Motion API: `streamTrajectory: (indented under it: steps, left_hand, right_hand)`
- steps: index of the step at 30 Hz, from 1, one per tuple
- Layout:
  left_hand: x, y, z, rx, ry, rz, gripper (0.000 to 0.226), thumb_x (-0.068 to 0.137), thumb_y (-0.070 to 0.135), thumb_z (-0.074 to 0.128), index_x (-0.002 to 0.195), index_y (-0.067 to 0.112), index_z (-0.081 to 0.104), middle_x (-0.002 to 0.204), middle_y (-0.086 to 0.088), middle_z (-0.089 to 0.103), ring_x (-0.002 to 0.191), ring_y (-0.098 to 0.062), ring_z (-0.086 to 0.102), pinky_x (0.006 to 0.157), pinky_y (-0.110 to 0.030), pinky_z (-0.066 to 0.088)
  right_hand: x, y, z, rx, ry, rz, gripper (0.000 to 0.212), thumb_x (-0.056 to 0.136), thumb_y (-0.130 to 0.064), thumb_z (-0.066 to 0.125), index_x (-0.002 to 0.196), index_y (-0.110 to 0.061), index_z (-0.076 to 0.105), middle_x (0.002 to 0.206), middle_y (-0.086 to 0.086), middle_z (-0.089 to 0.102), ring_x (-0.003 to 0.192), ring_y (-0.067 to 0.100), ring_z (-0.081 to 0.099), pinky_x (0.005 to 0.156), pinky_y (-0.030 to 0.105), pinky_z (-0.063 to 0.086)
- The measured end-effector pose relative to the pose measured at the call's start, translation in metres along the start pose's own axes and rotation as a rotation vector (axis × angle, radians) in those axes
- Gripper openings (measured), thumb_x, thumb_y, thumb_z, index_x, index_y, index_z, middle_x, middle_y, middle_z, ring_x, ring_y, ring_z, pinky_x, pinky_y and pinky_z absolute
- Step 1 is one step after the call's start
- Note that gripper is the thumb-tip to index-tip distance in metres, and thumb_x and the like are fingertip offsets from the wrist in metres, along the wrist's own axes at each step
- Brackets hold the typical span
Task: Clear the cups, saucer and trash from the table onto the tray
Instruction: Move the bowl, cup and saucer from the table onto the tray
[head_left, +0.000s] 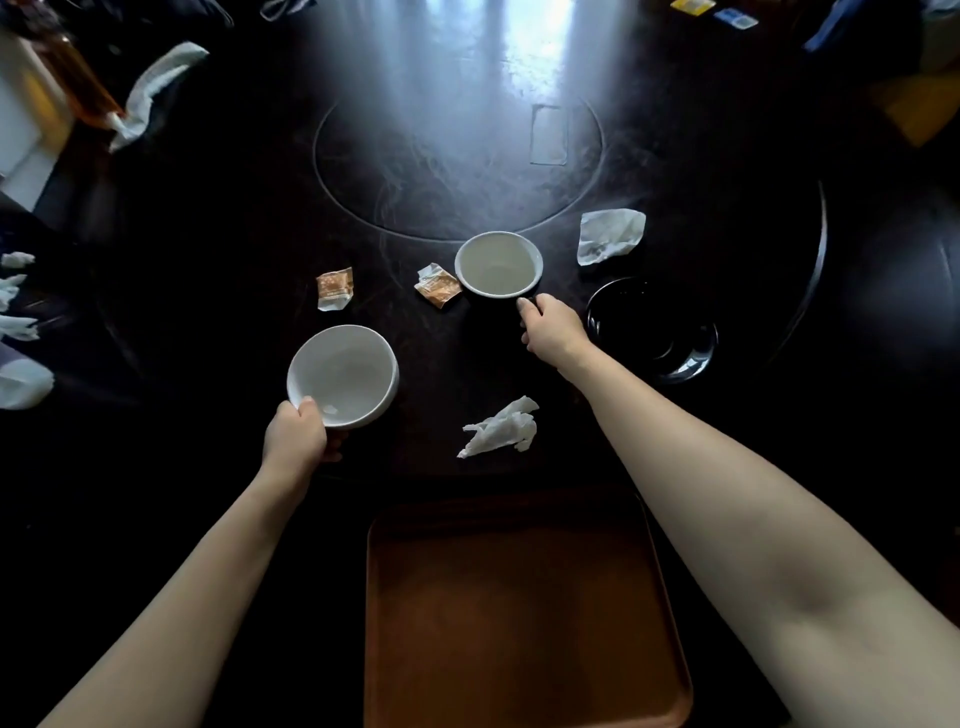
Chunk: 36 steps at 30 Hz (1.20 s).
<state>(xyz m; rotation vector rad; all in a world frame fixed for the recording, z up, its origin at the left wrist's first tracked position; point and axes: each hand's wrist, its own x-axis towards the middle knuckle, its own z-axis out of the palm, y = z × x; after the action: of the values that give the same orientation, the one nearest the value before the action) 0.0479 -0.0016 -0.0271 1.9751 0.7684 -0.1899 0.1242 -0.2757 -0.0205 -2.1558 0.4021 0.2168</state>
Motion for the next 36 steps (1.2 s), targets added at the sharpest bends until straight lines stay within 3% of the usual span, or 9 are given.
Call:
streamTrajectory:
  steps: [4,9,13,19,21,25,31,34,36]
  left_hand:
    - [-0.019,-0.003,-0.001,0.047,-0.033,0.064,0.040,0.094,0.022,0.030,0.117,-0.006,0.046,0.091,-0.019,0.056,0.058,-0.022,0.055,0.033,-0.023,0.045]
    - [-0.056,-0.018,-0.008,0.085,-0.130,0.147,0.033,0.096,0.020,0.031,0.111,-0.001,0.050,0.079,-0.015,0.055,0.055,-0.023,0.051,0.039,-0.029,0.043]
    - [-0.086,-0.036,-0.017,0.131,-0.194,0.175,0.026,0.097,0.021,0.032,0.103,0.005,0.051,0.074,-0.012,0.055,0.056,-0.025,0.051,0.047,-0.032,0.042]
    - [-0.116,-0.069,-0.020,0.207,-0.270,0.183,0.022,0.096,0.023,0.034,0.100,0.011,0.052,0.082,-0.012,0.059,0.068,-0.028,0.057,0.062,-0.038,0.047]
    - [-0.121,-0.078,-0.016,0.235,-0.294,0.170,0.023,0.096,0.023,0.035,0.103,0.010,0.053,0.091,-0.013,0.061,0.083,-0.032,0.059,0.074,-0.041,0.047]
    - [-0.133,-0.093,-0.004,0.300,-0.355,0.152,0.023,0.096,0.022,0.036,0.105,0.009,0.053,0.103,-0.013,0.060,0.091,-0.026,0.055,0.073,-0.033,0.038]
    - [-0.141,-0.100,0.013,0.339,-0.379,0.093,0.034,0.096,0.023,0.035,0.120,0.004,0.051,0.110,-0.013,0.058,0.100,-0.026,0.052,0.081,-0.034,0.038]
    - [-0.139,-0.095,0.018,0.319,-0.371,0.078,0.033,0.096,0.026,0.034,0.117,0.006,0.050,0.106,-0.012,0.058,0.097,-0.029,0.056,0.083,-0.039,0.046]
    - [-0.138,-0.091,0.021,0.297,-0.369,0.057,0.031,0.095,0.028,0.035,0.115,0.010,0.050,0.103,-0.011,0.058,0.092,-0.030,0.058,0.083,-0.047,0.052]
  right_hand:
    - [-0.030,0.012,-0.011,-0.022,0.028,-0.061,0.036,0.095,-0.034,0.041,0.062,-0.018,0.037,0.072,0.009,0.058,0.067,0.025,0.055,0.072,0.040,0.046]
    - [-0.083,0.036,-0.036,0.026,0.036,-0.202,0.031,0.095,-0.029,0.044,0.072,-0.009,0.047,0.060,0.001,0.055,0.045,0.003,0.050,0.057,0.025,0.041]
    - [-0.134,0.055,-0.056,0.094,-0.024,-0.234,0.028,0.096,-0.023,0.043,0.068,-0.022,0.046,0.062,-0.001,0.056,0.049,0.004,0.049,0.056,0.023,0.044]
    - [-0.202,0.108,-0.069,0.036,-0.167,-0.203,0.021,0.095,-0.020,0.045,0.079,-0.008,0.052,0.064,-0.005,0.058,0.057,0.004,0.053,0.059,0.023,0.044]
    - [-0.217,0.128,-0.067,-0.008,-0.204,-0.189,0.022,0.094,-0.027,0.047,0.083,-0.009,0.054,0.064,-0.011,0.058,0.058,0.001,0.052,0.059,0.020,0.041]
    - [-0.238,0.151,-0.059,-0.096,-0.267,-0.185,0.066,0.081,-0.069,0.036,0.089,-0.007,0.058,0.076,0.006,0.062,0.068,0.006,0.055,0.066,0.029,0.046]
    - [-0.243,0.170,-0.052,-0.134,-0.301,-0.144,0.056,0.086,-0.059,0.039,0.089,-0.007,0.057,0.080,0.008,0.063,0.074,0.016,0.057,0.070,0.032,0.045]
    - [-0.237,0.171,-0.050,-0.158,-0.302,-0.127,0.026,0.094,-0.031,0.047,0.094,-0.007,0.058,0.089,0.010,0.065,0.082,0.017,0.059,0.077,0.035,0.046]
    - [-0.229,0.170,-0.050,-0.174,-0.304,-0.107,0.022,0.094,-0.027,0.047,0.096,-0.009,0.058,0.091,0.008,0.066,0.085,0.018,0.061,0.080,0.035,0.046]
